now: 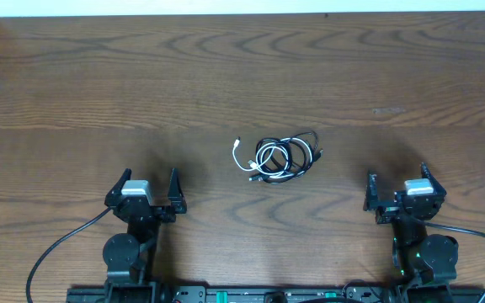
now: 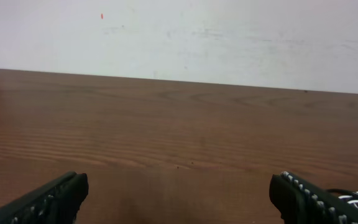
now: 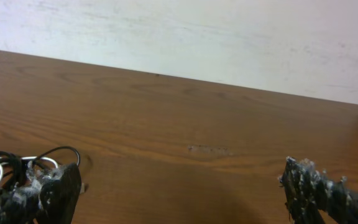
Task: Untangle cables
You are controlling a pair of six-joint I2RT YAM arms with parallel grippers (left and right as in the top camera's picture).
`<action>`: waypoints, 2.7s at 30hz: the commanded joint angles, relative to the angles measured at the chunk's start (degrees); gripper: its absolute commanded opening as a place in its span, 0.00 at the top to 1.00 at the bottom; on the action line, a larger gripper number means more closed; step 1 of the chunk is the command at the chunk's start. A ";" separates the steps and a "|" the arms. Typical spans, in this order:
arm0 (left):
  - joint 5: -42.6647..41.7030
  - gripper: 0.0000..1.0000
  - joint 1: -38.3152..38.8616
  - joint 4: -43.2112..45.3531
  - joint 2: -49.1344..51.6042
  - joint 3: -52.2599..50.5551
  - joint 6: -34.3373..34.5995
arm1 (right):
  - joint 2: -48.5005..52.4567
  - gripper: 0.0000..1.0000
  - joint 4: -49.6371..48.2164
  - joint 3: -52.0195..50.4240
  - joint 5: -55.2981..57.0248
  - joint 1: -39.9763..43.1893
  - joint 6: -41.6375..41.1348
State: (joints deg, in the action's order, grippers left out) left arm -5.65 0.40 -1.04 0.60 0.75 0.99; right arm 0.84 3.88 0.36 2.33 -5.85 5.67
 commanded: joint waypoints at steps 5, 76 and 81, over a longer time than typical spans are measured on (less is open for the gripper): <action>-0.81 0.02 -0.28 -2.56 -0.37 -0.50 -1.20 | -0.46 0.01 0.26 -0.04 -0.13 0.39 0.61; -2.89 0.02 -0.28 -1.81 -0.37 -0.46 1.84 | -0.46 0.01 0.24 -0.04 -0.13 0.39 0.63; -2.97 0.02 -0.28 -4.72 -0.37 1.40 11.32 | -0.46 0.01 0.26 -0.04 -0.13 0.39 0.63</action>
State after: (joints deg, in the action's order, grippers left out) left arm -6.15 0.40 -1.93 0.60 1.30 6.15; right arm 0.84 3.88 0.36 2.33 -5.85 5.67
